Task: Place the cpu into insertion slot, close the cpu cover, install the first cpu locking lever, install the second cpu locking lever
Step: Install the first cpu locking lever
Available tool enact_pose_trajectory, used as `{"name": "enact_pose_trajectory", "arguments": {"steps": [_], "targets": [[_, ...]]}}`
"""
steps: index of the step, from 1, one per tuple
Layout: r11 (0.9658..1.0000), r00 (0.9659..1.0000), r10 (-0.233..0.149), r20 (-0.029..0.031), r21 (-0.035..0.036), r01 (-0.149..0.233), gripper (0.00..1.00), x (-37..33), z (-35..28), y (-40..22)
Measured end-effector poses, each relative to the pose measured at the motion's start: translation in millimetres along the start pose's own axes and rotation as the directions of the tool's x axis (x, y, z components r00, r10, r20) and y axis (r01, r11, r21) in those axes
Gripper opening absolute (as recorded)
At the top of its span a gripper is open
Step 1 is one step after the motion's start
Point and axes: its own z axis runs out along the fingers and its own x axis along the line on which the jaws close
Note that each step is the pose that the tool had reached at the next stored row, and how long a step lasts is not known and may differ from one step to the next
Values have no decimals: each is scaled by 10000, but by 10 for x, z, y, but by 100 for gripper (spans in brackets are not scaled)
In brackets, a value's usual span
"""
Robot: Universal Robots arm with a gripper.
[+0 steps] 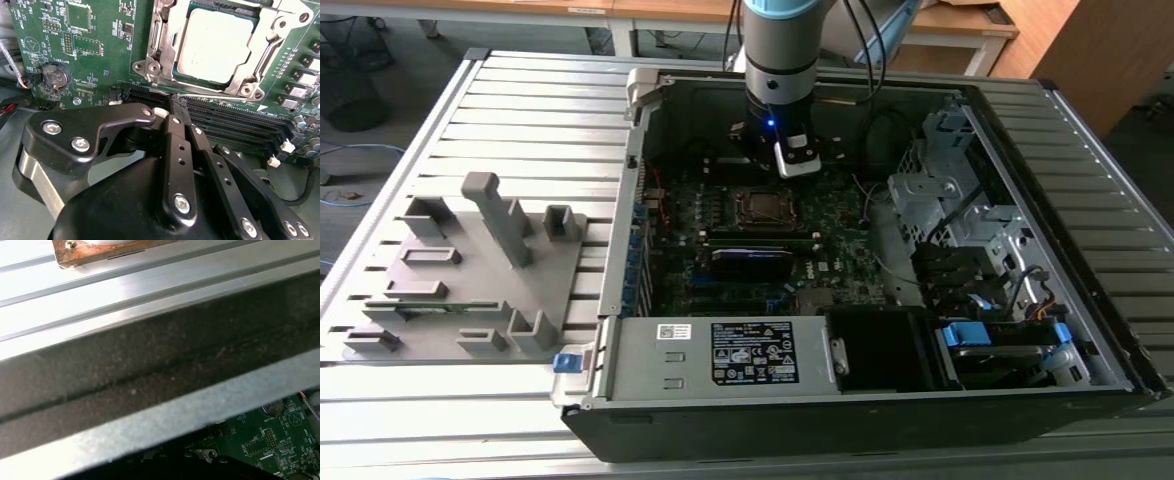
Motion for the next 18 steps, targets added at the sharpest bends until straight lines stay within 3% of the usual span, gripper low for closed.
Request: {"name": "enact_pose_trajectory", "arguments": {"steps": [11,18], "targets": [[9999,10000,-22,71,166,21,11,1,17,-4],[9999,10000,-16,75,166,15,11,0,-6,2]]}}
